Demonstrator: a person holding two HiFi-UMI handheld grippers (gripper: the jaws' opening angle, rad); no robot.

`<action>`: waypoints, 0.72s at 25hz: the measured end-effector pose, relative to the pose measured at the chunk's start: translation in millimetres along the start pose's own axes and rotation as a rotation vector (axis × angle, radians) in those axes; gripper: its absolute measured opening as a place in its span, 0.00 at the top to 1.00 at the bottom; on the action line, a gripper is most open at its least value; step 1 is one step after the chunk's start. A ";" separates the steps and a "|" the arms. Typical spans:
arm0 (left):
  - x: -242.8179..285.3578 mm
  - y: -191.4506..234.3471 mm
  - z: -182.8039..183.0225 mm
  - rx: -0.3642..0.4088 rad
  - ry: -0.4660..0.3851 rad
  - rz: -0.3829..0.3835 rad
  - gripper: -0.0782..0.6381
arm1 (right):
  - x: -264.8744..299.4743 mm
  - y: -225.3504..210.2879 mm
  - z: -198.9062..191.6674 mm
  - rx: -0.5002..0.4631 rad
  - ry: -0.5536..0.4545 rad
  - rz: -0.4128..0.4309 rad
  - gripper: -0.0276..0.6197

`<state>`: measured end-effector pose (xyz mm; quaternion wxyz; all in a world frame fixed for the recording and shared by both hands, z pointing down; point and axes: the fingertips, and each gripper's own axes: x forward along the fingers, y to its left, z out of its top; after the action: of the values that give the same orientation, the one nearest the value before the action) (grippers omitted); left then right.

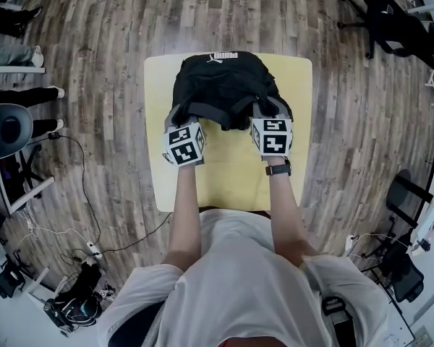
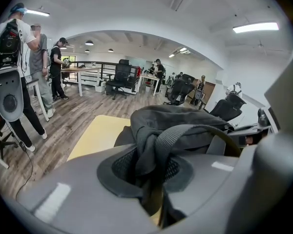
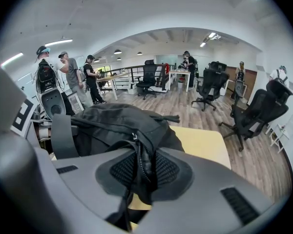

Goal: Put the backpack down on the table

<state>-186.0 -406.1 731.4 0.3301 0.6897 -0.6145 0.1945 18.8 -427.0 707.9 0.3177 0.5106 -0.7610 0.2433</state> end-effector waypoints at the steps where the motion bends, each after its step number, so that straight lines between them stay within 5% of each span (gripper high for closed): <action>1: 0.7 0.3 -2.6 -0.002 0.001 0.001 0.81 | 1.4 -0.2 -2.1 -0.003 0.004 0.002 0.86; 18: 23.9 21.6 -34.0 0.175 0.064 0.077 0.76 | 23.9 1.7 -34.9 0.005 0.045 0.071 0.80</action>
<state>-198.3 -400.2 776.2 0.2805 0.6853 -0.6102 0.2817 18.8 -417.0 749.1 0.3245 0.4783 -0.7710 0.2675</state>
